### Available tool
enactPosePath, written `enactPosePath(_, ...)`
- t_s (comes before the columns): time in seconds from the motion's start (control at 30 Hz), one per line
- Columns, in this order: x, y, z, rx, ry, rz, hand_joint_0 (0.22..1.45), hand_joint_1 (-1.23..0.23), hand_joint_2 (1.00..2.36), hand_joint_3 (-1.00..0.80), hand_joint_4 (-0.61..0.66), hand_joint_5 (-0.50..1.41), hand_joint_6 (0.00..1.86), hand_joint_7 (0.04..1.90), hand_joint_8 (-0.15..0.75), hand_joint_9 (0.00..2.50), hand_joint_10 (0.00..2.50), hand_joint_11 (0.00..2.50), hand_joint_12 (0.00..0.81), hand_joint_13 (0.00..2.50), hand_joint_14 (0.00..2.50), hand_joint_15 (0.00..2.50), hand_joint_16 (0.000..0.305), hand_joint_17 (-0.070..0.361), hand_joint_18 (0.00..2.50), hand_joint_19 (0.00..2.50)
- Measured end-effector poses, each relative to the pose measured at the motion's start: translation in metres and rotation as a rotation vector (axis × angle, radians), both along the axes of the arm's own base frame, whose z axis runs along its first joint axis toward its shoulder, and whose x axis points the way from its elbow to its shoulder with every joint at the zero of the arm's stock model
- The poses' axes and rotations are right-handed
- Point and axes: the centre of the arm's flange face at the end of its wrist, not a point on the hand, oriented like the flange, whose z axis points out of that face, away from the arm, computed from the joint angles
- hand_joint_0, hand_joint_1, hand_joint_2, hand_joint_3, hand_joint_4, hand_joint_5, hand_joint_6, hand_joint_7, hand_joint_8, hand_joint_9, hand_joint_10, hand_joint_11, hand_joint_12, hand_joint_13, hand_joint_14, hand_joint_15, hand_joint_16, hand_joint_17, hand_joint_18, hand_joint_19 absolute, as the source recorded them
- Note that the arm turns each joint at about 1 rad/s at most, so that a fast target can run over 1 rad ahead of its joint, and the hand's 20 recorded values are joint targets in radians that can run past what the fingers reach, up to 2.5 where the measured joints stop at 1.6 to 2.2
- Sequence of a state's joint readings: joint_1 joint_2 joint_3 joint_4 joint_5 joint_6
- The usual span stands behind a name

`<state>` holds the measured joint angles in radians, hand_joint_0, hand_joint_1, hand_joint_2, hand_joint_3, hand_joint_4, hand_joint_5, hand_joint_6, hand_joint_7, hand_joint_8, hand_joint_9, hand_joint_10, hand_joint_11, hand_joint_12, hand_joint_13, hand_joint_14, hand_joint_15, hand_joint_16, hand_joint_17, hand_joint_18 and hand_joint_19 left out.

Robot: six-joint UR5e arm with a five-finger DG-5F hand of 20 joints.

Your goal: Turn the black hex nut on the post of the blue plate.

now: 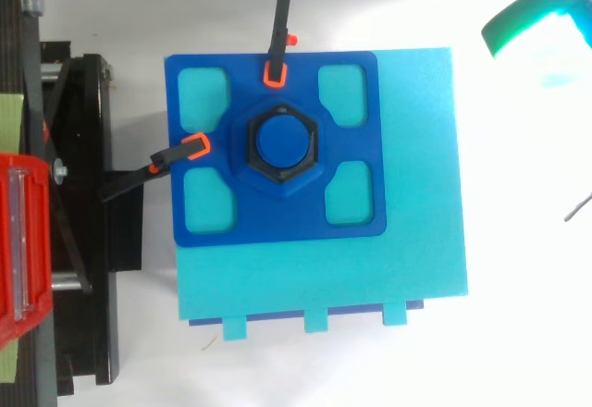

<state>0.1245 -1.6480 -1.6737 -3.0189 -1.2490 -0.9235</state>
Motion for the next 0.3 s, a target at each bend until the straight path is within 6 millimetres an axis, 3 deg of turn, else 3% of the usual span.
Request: enactPosePath(0.3, 0.0001, 0.0000, -0.0002, 0.000, 0.000, 0.000, 0.44, -0.42, 1.00, -0.50, 0.15, -0.24, 0.50, 0.67, 0.169, 0.00, 0.00, 0.00, 0.376, 0.00, 0.00, 0.01, 0.059, 0.133, 0.00, 0.11)
